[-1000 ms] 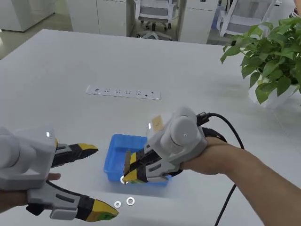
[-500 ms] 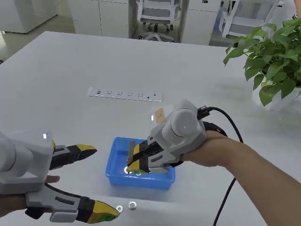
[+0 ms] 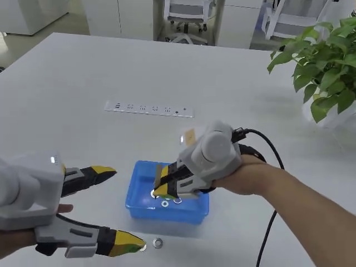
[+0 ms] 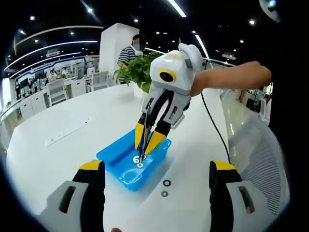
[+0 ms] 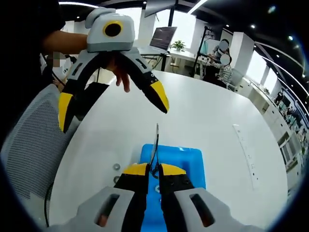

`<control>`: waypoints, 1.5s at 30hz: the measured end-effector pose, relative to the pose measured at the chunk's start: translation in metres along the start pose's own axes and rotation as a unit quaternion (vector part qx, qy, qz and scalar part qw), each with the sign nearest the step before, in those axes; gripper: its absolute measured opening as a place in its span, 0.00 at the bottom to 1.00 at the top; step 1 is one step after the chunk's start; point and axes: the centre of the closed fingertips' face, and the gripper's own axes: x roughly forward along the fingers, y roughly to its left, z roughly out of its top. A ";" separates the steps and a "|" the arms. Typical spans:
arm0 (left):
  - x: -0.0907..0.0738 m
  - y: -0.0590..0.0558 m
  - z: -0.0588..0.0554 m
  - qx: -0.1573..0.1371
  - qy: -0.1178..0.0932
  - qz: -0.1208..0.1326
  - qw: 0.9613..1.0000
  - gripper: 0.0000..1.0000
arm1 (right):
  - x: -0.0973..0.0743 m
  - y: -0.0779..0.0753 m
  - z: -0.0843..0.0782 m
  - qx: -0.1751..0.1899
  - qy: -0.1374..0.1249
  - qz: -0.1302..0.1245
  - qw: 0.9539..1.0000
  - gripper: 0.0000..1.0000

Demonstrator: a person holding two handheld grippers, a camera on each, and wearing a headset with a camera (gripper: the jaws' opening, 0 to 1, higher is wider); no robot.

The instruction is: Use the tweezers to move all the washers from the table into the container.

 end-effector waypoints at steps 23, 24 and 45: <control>0.018 0.018 0.001 0.008 0.005 -0.002 1.000 0.82 | 0.030 -0.016 -0.031 0.021 0.004 0.002 1.000 0.09; 0.019 0.019 0.002 0.010 0.005 -0.003 1.000 0.80 | 0.031 -0.016 -0.031 0.020 0.005 0.002 1.000 0.09; 0.048 0.039 0.015 0.074 0.024 -0.036 0.996 0.23 | 0.038 -0.017 -0.039 0.022 0.008 0.007 1.000 0.09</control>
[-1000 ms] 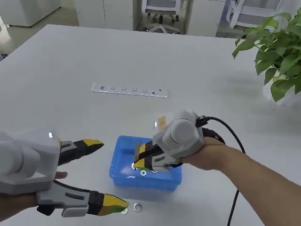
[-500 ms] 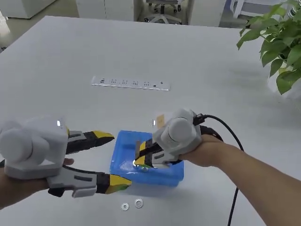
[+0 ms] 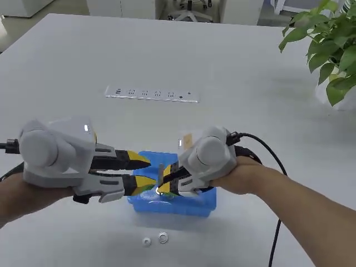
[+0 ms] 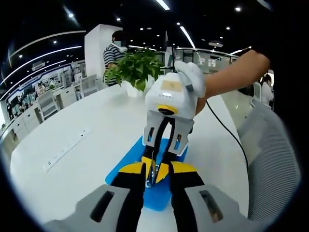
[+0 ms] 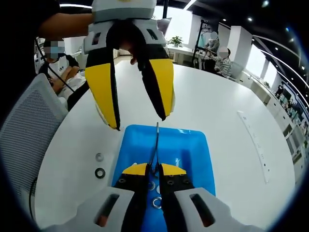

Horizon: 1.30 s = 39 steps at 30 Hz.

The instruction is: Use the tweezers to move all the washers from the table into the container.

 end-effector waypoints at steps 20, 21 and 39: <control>0.020 -0.002 -0.004 0.048 0.025 -0.039 0.998 0.09 | 0.000 0.003 -0.001 -0.032 0.012 0.012 0.999 0.09; 0.021 -0.001 -0.004 0.048 0.025 -0.040 0.998 0.08 | 0.001 0.003 -0.001 -0.033 0.012 0.012 0.999 0.10; 0.021 -0.006 -0.003 0.058 0.030 -0.045 0.997 0.06 | -0.003 0.005 -0.003 -0.035 0.022 0.015 0.999 0.12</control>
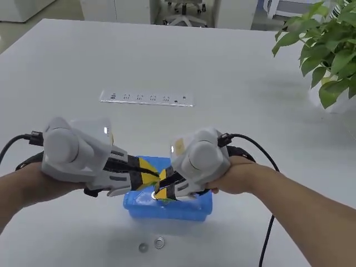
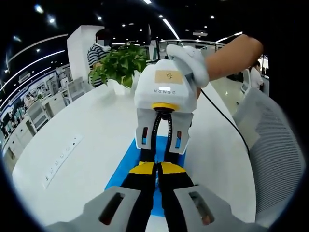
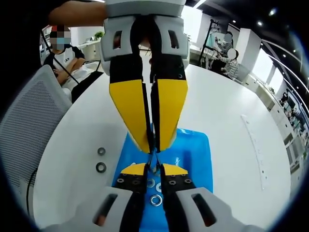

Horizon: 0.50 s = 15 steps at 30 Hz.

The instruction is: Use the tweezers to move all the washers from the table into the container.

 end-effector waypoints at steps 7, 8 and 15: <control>-0.003 0.000 0.009 0.001 -0.008 0.001 1.000 0.06 | -0.003 0.000 0.001 0.002 -0.001 -0.004 1.000 0.13; -0.004 0.000 0.010 0.001 -0.009 0.001 1.000 0.06 | -0.004 0.000 0.002 0.002 -0.002 -0.005 1.000 0.13; -0.008 -0.001 0.017 0.002 -0.012 0.000 1.000 0.05 | -0.010 0.000 0.006 0.009 -0.008 -0.014 1.000 0.14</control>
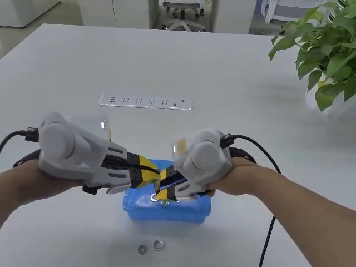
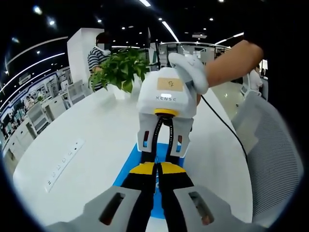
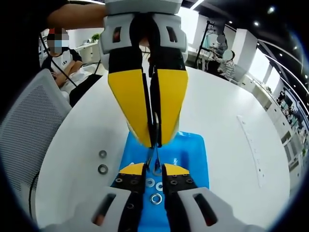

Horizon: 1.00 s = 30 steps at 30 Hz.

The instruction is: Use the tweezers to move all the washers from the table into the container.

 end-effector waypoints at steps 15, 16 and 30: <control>-0.008 -0.008 0.014 -0.001 0.000 -0.007 1.000 0.05 | -0.024 0.006 0.005 0.012 -0.001 -0.030 0.999 0.23; -0.008 -0.009 0.015 0.000 0.000 -0.008 1.000 0.05 | -0.026 0.006 0.006 0.014 -0.002 -0.033 0.999 0.23; -0.014 -0.018 0.025 0.003 0.003 -0.011 1.000 0.05 | -0.060 0.012 -0.003 0.066 -0.012 -0.082 0.994 0.33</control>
